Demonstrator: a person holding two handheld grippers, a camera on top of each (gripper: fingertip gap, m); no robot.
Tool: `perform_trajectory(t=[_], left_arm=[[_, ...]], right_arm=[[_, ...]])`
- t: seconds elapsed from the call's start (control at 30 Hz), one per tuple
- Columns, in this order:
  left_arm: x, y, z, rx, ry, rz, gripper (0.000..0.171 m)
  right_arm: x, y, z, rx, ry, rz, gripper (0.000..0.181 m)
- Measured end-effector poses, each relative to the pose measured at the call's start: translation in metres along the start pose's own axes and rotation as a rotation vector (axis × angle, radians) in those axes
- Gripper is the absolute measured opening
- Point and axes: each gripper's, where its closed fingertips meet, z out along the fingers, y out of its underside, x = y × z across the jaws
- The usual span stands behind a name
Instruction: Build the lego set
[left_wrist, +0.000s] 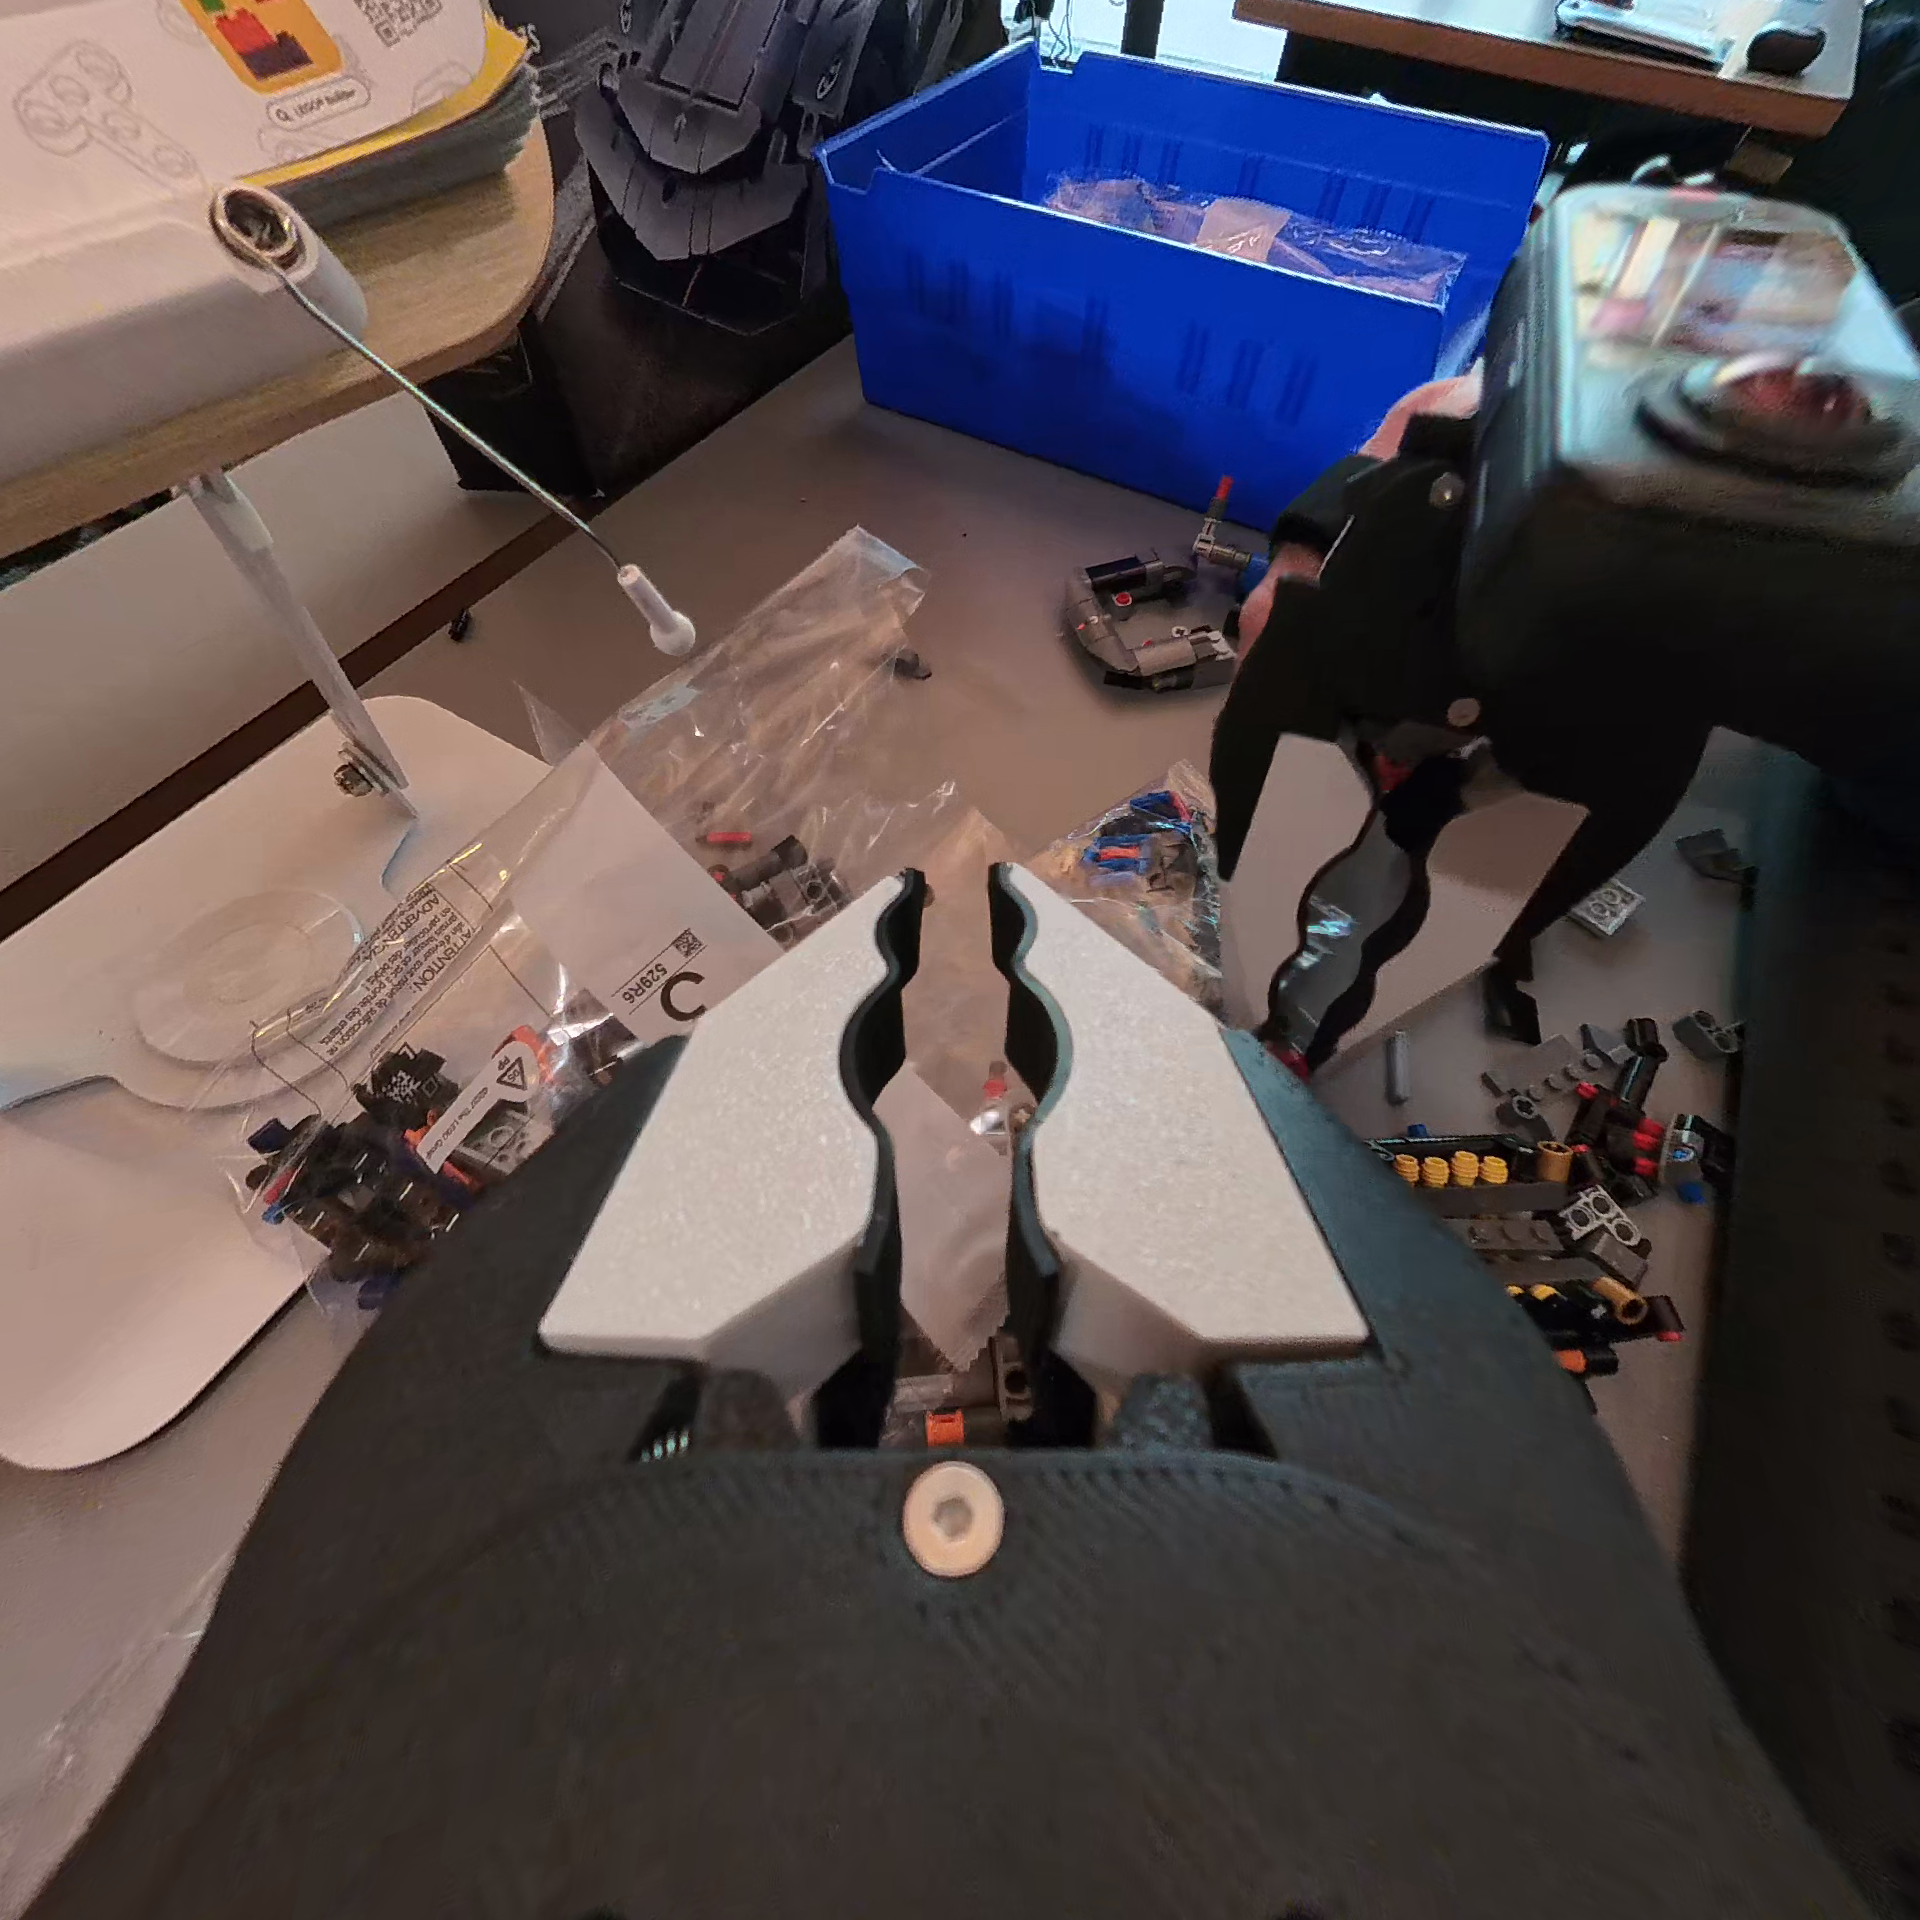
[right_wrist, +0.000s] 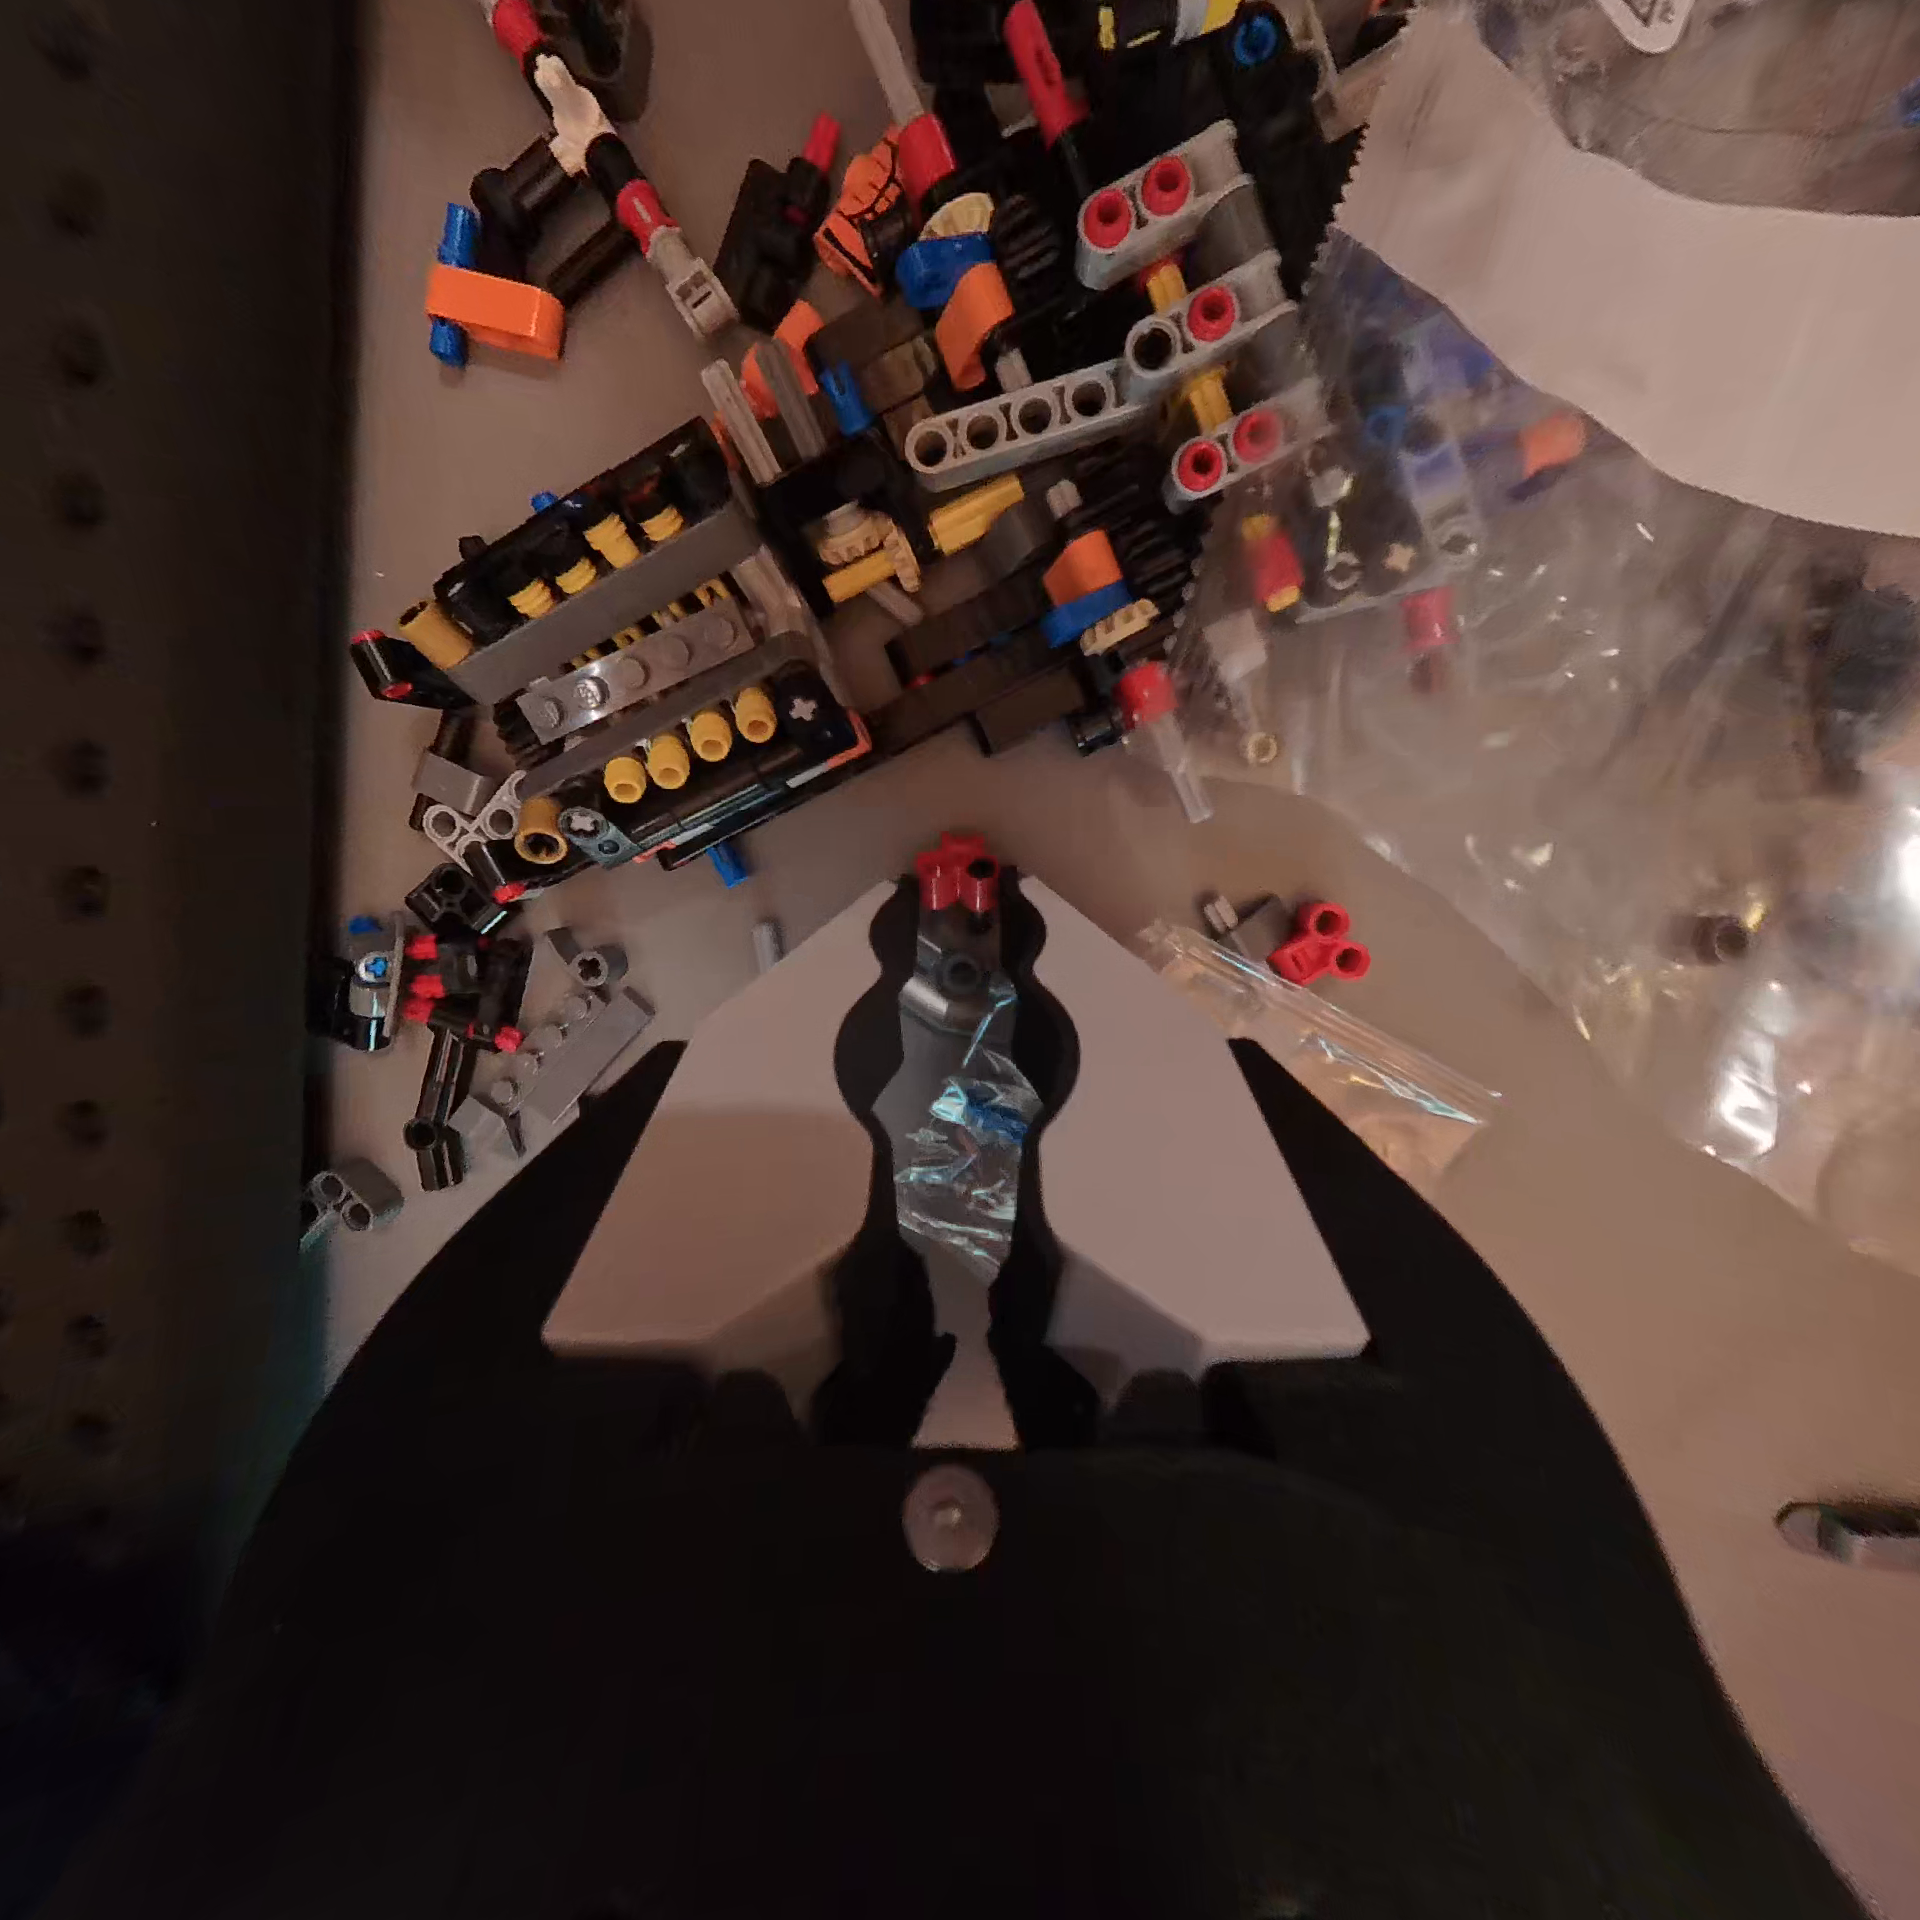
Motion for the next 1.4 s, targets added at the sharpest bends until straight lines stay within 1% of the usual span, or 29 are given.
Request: perform_trajectory(t=[0.1,0.17,0.23,0.33,0.4,0.47,0.57,0.7,0.83,0.9,1.1,1.23,1.3,1.4], left_arm=[[0.014,-0.003,0.0,0.012,0.059,0.035,0.013],[0.028,-0.007,0.001,0.022,0.109,0.079,0.014],[0.043,-0.006,0.004,0.008,0.166,0.122,0.023],[0.054,0.002,0.01,-0.027,0.187,0.217,0.032],[0.057,0.007,0.014,-0.054,0.185,0.26,0.034],[0.059,0.007,0.016,-0.055,0.168,0.3,0.033],[0.059,0.005,0.018,-0.055,0.147,0.322,0.032],[0.062,0.005,0.019,-0.052,0.144,0.344,0.023],[0.063,0.009,0.022,-0.072,0.125,0.388,0.011],[0.064,0.01,0.024,-0.076,0.119,0.403,0.008],[0.067,0.014,0.026,-0.092,0.127,0.423,0.006],[0.065,0.009,0.023,-0.067,0.118,0.414,0.006],[0.064,0.006,0.021,-0.045,0.127,0.386,0.006],[0.064,0.001,0.018,-0.013,0.151,0.345,0.006]], right_arm=[[0.007,-0.007,-0.015,0.067,0.058,-0.011,0.012],[0.019,-0.016,-0.033,0.134,0.156,-0.025,0.012],[0.028,-0.027,-0.054,0.215,0.251,-0.047,0.012],[0.033,-0.035,-0.077,0.292,0.331,-0.046,0.013],[0.039,-0.036,-0.088,0.336,0.367,-0.027,0.012],[0.042,-0.036,-0.095,0.363,0.381,-0.011,0.013],[0.04,-0.035,-0.094,0.353,0.381,-0.023,0.013],[0.039,-0.035,-0.088,0.318,0.382,-0.041,0.013],[0.035,-0.037,-0.086,0.323,0.365,-0.055,0.013],[0.032,-0.038,-0.086,0.324,0.36,-0.067,0.012],[0.029,-0.036,-0.08,0.293,0.347,-0.08,0.012],[0.029,-0.037,-0.083,0.31,0.351,-0.075,0.014],[0.03,-0.037,-0.088,0.329,0.354,-0.067,0.017],[0.032,-0.037,-0.092,0.35,0.358,-0.052,0.017]])
